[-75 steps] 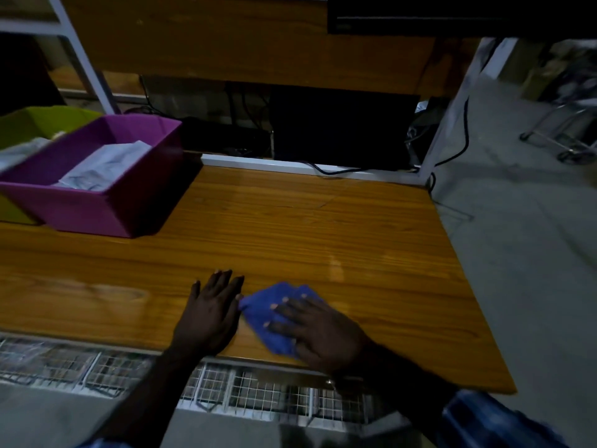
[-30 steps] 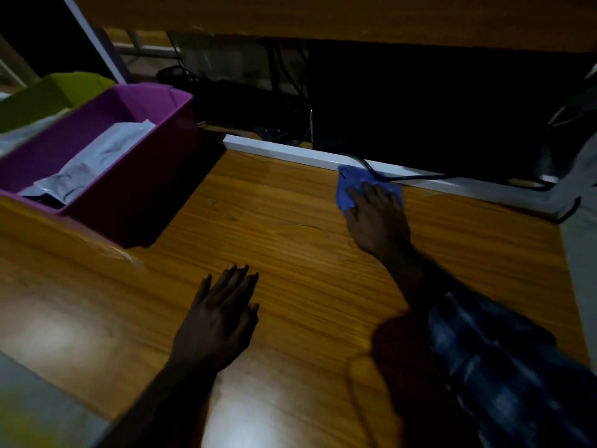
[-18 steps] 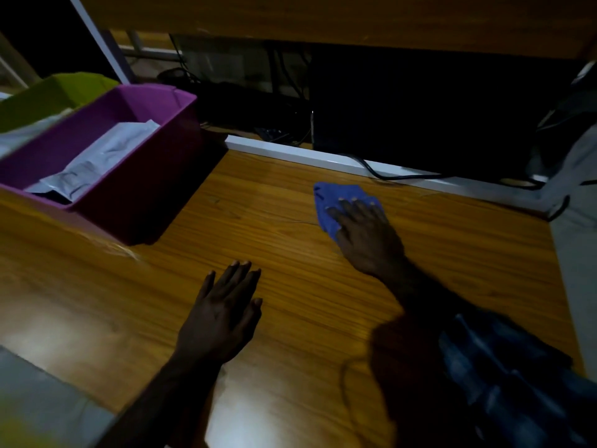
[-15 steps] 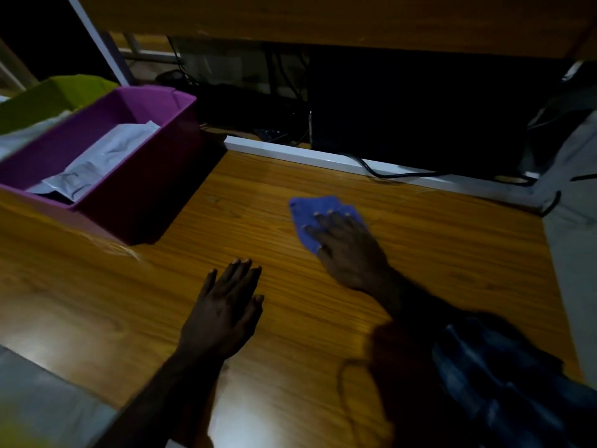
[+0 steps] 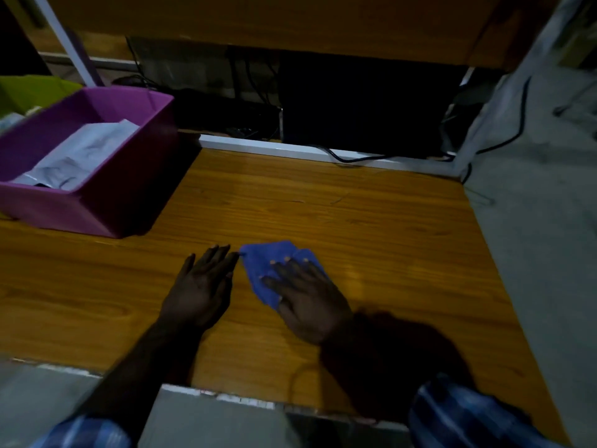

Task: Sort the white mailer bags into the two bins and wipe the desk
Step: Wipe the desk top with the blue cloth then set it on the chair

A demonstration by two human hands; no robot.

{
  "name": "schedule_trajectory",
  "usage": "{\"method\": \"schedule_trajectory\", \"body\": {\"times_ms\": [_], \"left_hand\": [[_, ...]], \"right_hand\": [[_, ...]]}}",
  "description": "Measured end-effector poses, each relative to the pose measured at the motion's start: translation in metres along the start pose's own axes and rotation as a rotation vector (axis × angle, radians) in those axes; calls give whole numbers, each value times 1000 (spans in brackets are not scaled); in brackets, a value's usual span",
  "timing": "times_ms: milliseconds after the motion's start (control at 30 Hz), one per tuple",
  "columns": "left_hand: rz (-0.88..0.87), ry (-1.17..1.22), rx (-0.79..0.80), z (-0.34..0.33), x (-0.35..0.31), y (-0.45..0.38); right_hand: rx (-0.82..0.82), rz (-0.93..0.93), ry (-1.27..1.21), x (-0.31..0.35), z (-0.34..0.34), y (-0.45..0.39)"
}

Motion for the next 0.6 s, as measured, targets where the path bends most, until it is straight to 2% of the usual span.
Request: {"method": "schedule_trajectory", "body": {"times_ms": [33,67,100,200,267,400,433,533,600], "left_hand": [[-8,1,6,0,5,4],[-9,-4,26,-1,12,10],[-22,-14,40,-1,19,16],[-113,-50,46,-2,40,30],[-127,-44,39,1,50,39],[-57,-45,5,7,66,56],[-60,-45,22,6,71,59],[-99,-37,47,5,79,61],[-78,-21,47,5,78,60]], "right_hand": [[-22,-89,12,9,0,-1],[-86,-98,69,18,-4,0],[-22,-68,66,31,-12,5],[153,188,50,73,-40,29],[144,239,48,81,-42,35],[-69,-52,77,89,-39,21],[-55,-41,74,96,-42,20],[145,257,121,115,-62,34],[187,357,94,116,-59,39]]}}
Point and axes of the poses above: each hand's wrist, its own y-axis away from the middle knuckle, its own z-axis out of the back of the hand, x = y × z, the point moved 2 cm from there along -y, towards the middle knuckle, and after that the axes turned 13 degrees about -y, right-handed, at the moved point
